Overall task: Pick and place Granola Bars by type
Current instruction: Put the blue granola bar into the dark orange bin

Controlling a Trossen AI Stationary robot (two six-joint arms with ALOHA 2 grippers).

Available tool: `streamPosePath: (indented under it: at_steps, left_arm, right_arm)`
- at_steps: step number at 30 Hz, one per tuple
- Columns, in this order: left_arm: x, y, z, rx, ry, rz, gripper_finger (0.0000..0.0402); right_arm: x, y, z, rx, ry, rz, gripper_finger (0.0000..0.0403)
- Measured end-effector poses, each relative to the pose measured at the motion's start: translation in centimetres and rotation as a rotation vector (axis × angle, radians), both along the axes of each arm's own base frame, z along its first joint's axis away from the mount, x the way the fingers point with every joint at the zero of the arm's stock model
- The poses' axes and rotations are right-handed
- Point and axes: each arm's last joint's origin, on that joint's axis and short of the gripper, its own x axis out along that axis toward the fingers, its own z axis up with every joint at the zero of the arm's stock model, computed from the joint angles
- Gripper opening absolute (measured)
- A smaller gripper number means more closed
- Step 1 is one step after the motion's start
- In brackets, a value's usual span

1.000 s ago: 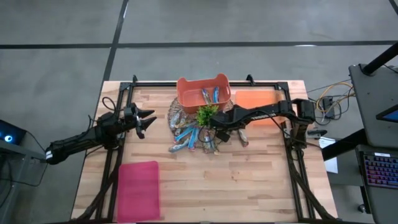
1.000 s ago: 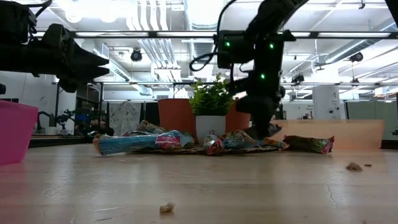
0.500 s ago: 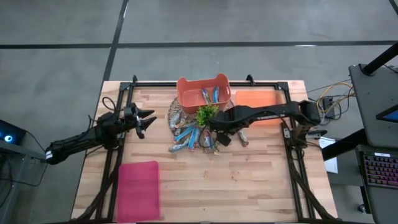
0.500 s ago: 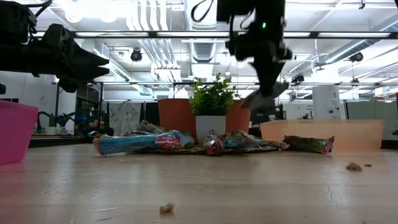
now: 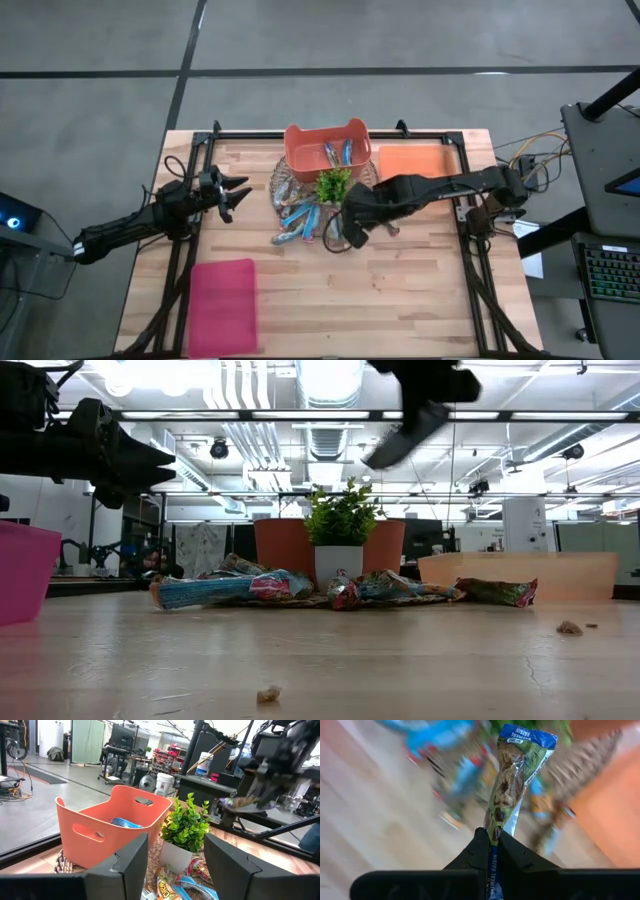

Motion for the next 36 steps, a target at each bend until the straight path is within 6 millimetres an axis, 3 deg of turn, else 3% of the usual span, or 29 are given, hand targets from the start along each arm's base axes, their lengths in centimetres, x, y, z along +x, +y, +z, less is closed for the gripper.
streamPosePath:
  at_steps: [12, 21, 28, 36]
  left_arm:
    - [0.0, 0.0, 0.0, 0.0, 0.0, 0.0, 0.0174]
    - [0.0, 0.0, 0.0, 0.0, 0.0, 0.0, 0.0174]
    - [0.0, 0.0, 0.0, 0.0, 0.0, 0.0, 0.0174]
    - [0.0, 0.0, 0.0, 0.0, 0.0, 0.0, 0.0174]
  right_arm:
    - [2.7, -5.6, 5.1, 0.066, -0.378, -0.119, 0.0012]
    - [3.2, -11.9, 6.5, 0.15, -0.581, -0.254, 0.0011]
    - [3.3, -17.5, 5.2, 0.088, -0.572, -0.419, 0.0011]
    - [5.9, -22.1, 1.4, 0.076, -0.486, -0.488, 0.0011]
